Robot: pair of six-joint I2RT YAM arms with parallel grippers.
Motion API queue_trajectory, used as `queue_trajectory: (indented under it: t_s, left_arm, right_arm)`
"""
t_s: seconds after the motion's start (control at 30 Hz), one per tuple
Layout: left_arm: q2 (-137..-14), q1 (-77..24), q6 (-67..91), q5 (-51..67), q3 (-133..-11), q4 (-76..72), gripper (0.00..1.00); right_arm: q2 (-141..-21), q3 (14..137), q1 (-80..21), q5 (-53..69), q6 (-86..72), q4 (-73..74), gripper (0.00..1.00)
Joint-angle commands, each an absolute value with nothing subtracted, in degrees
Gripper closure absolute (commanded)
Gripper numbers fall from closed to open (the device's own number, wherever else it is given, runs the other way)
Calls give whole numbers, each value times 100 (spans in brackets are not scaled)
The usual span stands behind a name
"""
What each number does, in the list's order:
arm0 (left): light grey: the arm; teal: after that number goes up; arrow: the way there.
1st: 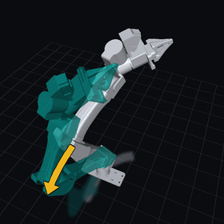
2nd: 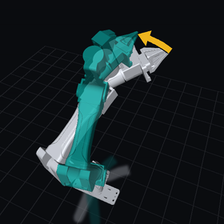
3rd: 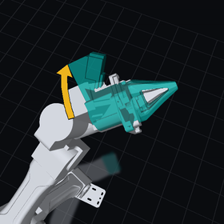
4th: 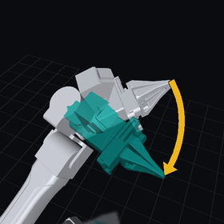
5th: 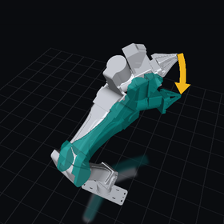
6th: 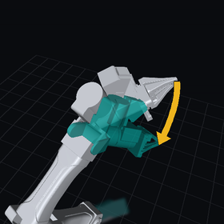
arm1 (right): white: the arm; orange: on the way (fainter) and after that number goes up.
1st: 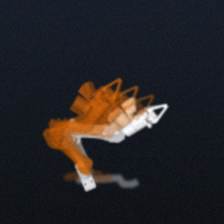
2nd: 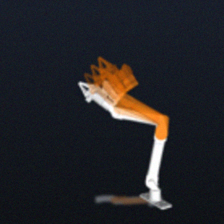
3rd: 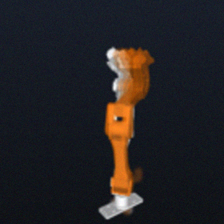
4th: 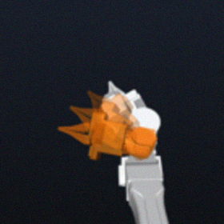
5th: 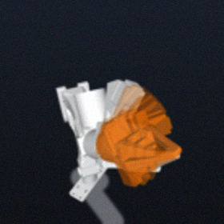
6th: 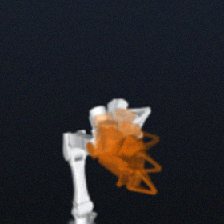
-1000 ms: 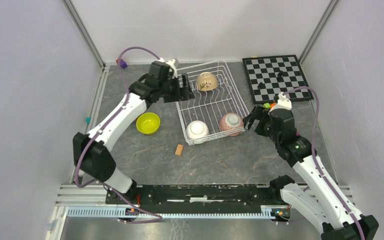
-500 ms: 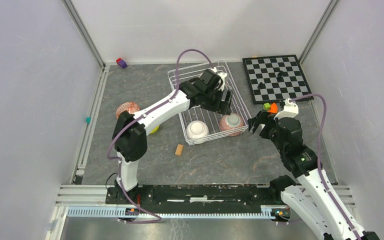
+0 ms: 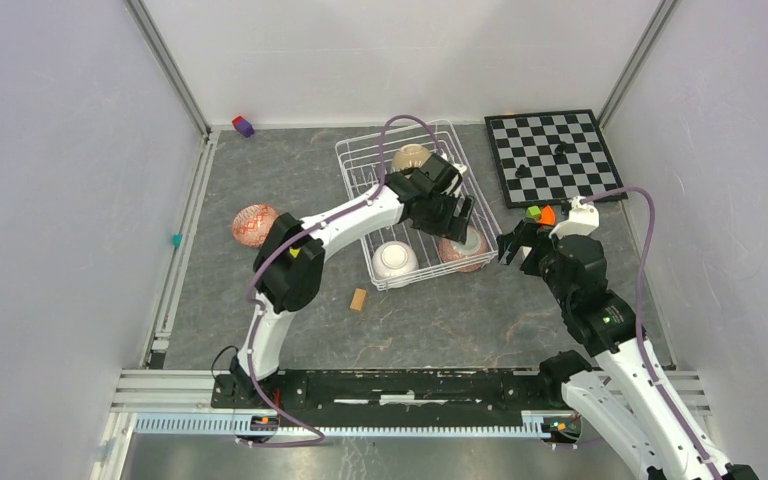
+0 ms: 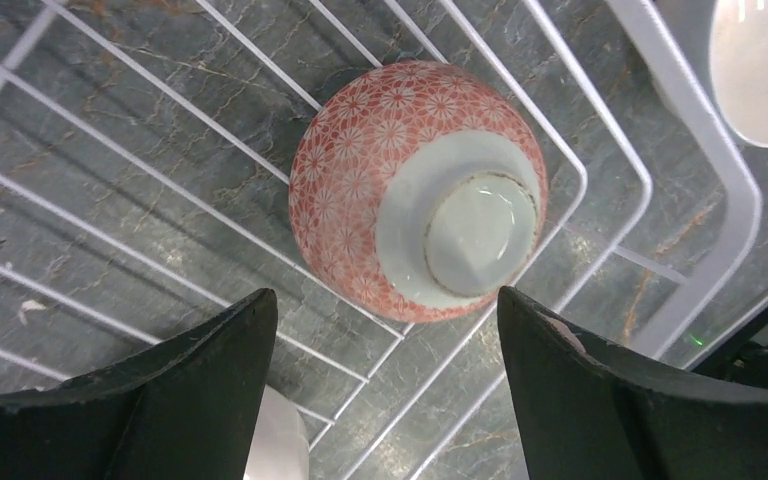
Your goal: Unload the bowls from the dish rack
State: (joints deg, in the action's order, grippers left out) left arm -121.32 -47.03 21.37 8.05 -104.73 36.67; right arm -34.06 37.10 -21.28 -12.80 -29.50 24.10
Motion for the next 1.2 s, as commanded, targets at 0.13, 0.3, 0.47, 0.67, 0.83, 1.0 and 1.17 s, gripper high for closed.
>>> queue_trajectory:
  t_s: [0.13, 0.3, 0.47, 0.67, 0.83, 1.0, 1.17]
  left_arm:
    - [-12395, -4515, 2537, 614, -10487, 3273, 21]
    - [-12142, -4145, 2815, 309, -10035, 3348, 49]
    - [-11467, -3687, 3082, 656, -8925, 2506, 57]
    - [-11505, -3581, 3081, 1153, -8907, 2443, 57]
    - [-11540, -3577, 3103, 1078, -8904, 2436, 58]
    - [-11536, -3577, 3107, 955, -8874, 2425, 58]
    - [-11507, -3577, 3033, 751, -8821, 2552, 58]
  right_arm:
    - [-3367, 3759, -2131, -1413, -2793, 2196, 2]
    - [-3333, 3788, -2136, -1482, -2705, 2210, 2]
    - [-3378, 3753, -2133, -1427, -2694, 2061, 2]
    - [-3830, 3920, -2131, -771, -2557, 1807, 3]
    - [-4573, 4327, -2134, 61, -2204, 1750, 6]
    - [-5353, 4699, -2136, 498, -1892, 1586, 14]
    - [-6104, 4857, -2135, 974, -1789, 1063, 16]
